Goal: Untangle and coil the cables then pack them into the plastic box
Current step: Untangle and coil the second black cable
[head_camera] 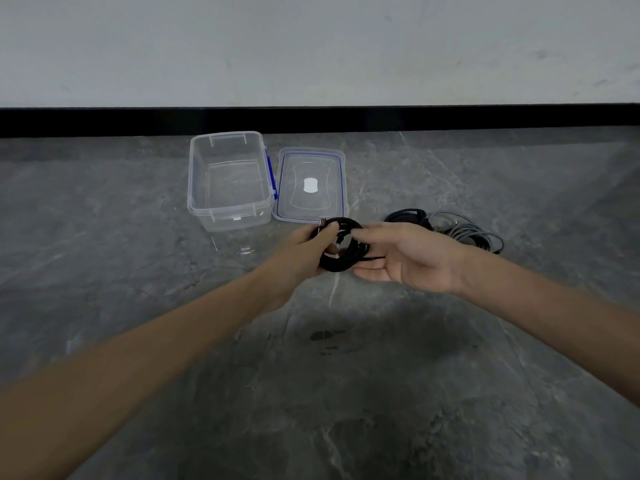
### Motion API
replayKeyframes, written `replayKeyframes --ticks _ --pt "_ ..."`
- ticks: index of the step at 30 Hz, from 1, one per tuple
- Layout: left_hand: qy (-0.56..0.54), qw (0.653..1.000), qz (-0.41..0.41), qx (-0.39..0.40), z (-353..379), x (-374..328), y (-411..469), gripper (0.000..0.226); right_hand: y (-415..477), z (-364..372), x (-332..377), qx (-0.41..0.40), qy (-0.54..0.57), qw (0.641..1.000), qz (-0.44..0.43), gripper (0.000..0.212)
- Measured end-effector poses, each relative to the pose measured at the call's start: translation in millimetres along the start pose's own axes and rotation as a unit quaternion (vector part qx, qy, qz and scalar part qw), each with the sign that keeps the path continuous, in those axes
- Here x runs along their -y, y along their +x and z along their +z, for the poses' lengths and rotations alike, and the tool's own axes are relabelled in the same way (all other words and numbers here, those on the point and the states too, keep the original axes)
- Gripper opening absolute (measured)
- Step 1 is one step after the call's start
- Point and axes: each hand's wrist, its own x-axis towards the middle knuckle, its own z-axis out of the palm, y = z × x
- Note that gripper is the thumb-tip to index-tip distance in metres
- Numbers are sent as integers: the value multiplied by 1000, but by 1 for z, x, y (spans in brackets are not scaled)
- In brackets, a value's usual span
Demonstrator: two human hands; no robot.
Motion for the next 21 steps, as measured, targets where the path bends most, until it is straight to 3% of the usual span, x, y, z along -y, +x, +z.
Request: replayKeyframes --ticks 2,8,14,19,21 --pt "-6 999 -22 35 -5 6 2 17 6 -1 -4 -40 -26 999 -18 16" --pt "35 996 -55 59 -19 23 14 25 29 -8 -16 -107 -74 991 -10 20" --pt "140 988 -61 20 -6 60 44 18 58 -16 -43 -167 -146 975 0 36" --pt "232 969 -86 12 8 92 60 19 78 -29 -69 -210 -200 956 44 35" --pt "249 964 -91 6 13 104 65 20 83 -37 -78 -224 -233 944 61 23"
